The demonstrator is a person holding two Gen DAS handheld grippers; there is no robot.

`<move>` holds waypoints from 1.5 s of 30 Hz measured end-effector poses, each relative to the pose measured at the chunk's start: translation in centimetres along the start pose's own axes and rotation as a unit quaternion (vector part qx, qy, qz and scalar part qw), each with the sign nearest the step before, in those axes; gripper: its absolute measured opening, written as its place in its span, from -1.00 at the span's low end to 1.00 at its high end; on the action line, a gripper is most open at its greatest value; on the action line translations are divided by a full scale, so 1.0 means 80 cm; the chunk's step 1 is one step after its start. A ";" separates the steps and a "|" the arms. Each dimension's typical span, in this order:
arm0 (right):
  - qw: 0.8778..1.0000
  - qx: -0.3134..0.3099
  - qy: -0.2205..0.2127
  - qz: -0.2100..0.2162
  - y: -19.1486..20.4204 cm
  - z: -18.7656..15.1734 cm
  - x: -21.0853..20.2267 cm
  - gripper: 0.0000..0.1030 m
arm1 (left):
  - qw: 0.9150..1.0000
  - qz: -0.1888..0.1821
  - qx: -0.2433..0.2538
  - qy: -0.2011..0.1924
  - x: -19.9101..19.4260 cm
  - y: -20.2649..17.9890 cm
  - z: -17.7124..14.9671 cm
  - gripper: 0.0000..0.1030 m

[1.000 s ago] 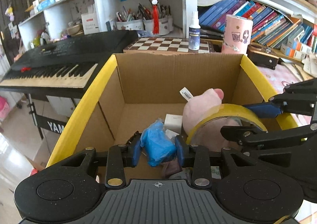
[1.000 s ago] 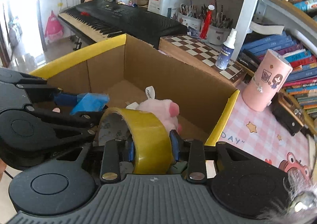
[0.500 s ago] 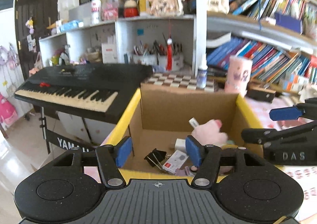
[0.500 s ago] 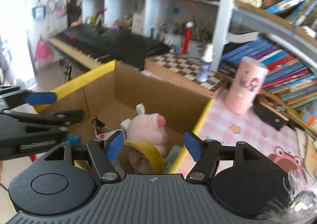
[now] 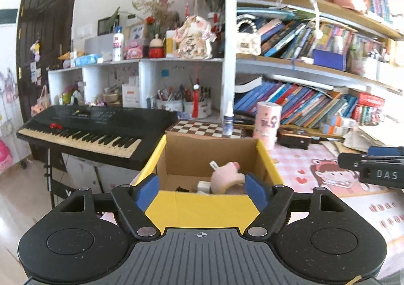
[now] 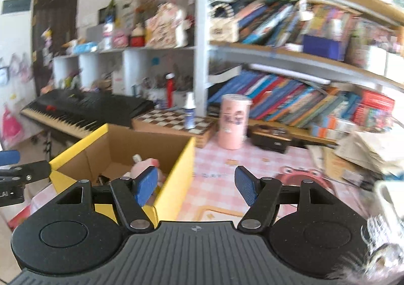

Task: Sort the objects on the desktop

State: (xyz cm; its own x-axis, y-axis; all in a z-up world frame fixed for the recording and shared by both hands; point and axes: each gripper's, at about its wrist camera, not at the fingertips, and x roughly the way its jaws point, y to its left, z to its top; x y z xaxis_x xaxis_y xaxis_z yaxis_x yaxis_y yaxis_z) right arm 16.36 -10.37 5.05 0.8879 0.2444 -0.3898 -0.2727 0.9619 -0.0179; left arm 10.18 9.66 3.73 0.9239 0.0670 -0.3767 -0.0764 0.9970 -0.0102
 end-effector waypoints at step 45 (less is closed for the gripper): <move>0.989 0.059 0.076 -0.117 0.002 -0.175 -0.193 0.97 | 0.995 -0.024 0.041 0.091 -0.093 -0.055 -0.123 0.58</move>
State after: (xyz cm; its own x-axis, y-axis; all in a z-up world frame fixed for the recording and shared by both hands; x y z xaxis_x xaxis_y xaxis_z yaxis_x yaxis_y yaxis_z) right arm -2.57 -15.66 -1.83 0.8531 0.0014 -0.5218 -0.0141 0.9997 -0.0204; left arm -0.03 4.40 -2.52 0.8422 0.0179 -0.5389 0.0042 0.9992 0.0398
